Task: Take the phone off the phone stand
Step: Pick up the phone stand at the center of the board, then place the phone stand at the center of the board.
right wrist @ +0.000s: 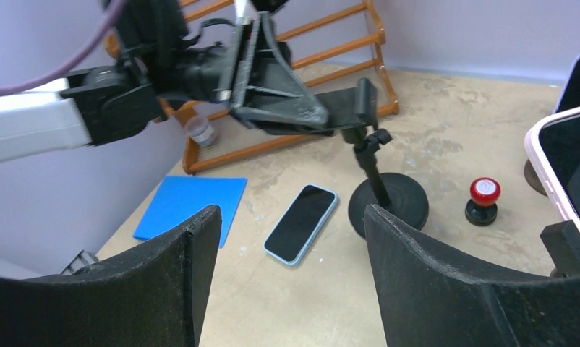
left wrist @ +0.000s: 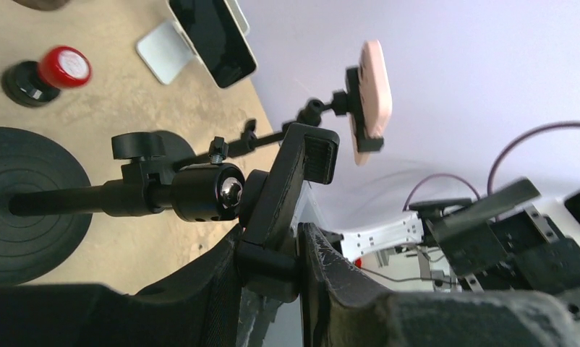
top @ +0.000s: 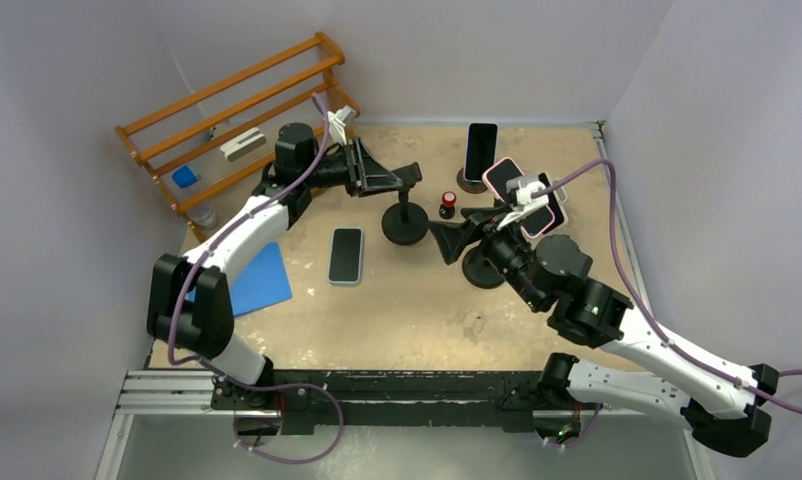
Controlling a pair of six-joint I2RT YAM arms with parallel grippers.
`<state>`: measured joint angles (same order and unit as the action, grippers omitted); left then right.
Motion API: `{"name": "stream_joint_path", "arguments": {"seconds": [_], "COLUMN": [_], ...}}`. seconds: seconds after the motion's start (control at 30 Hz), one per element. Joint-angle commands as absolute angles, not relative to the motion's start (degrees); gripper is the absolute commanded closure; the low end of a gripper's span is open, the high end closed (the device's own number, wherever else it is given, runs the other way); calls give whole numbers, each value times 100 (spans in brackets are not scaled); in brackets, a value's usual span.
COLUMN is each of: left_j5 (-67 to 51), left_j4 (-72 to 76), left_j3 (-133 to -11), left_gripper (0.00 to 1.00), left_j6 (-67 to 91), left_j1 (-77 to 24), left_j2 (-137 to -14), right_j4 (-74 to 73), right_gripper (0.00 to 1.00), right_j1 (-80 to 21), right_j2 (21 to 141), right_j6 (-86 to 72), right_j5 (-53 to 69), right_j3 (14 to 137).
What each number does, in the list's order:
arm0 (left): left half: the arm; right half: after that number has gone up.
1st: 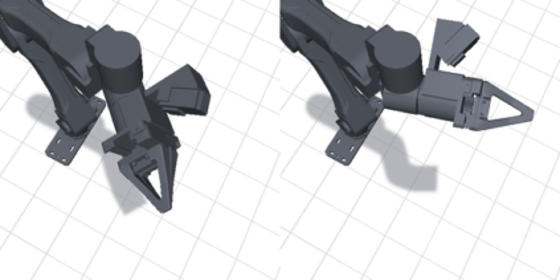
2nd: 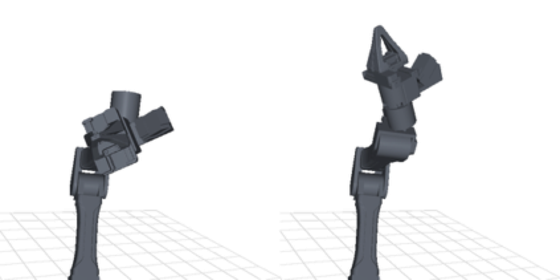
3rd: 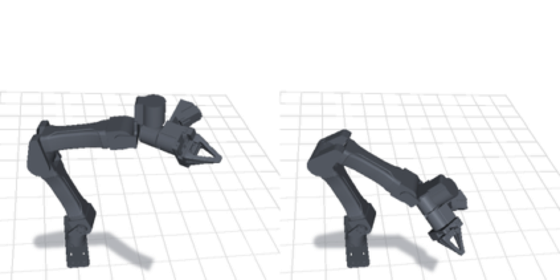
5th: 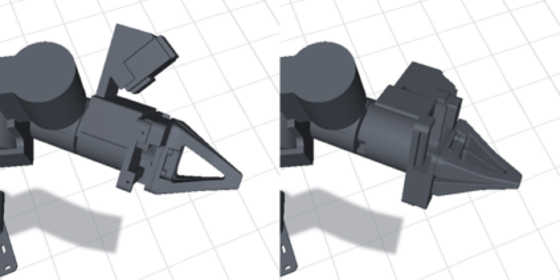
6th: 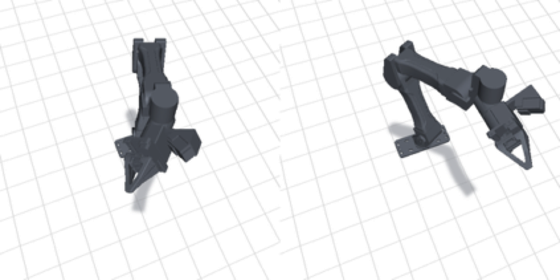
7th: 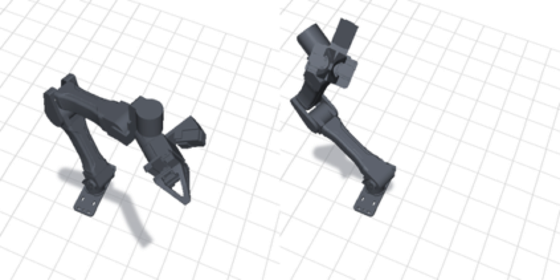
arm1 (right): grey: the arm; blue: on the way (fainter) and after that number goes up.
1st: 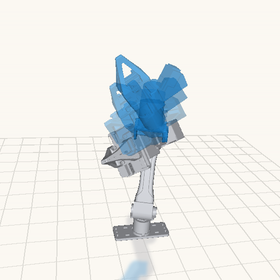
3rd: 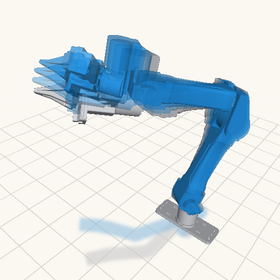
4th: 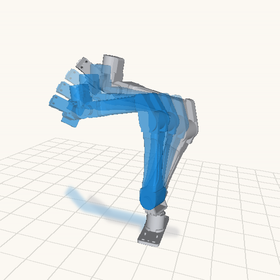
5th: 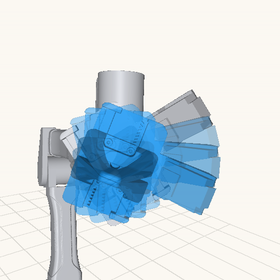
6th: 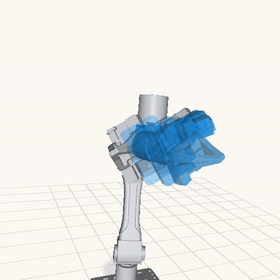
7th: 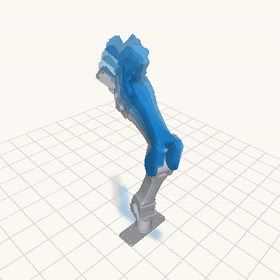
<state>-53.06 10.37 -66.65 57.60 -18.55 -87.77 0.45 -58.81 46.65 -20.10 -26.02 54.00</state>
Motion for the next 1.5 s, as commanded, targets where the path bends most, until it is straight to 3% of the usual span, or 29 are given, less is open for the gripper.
{"name": "stream_joint_path", "arguments": {"seconds": [0.0,0.6,1.47], "left_j5": [-5217,-5274,-5284], "left_j4": [1812,2041,1324], "left_j3": [-7477,-9143,-9325], "left_gripper": [100,100,98], "left_j6": [5837,6141,5643], "left_j1": [-1584,-957,-756], "left_j2": [-9157,-11225,-11486], "right_j4": [530,1023,1073], "right_gripper": [26,25,25], "right_j1": [-5880,-5879,-5876], "right_j2": [4396,4436,4545], "right_j6": [-1624,-1080,-1053], "right_j5": [-2104,-1792,-1916], "right_j3": [5450,5227,5133]}}
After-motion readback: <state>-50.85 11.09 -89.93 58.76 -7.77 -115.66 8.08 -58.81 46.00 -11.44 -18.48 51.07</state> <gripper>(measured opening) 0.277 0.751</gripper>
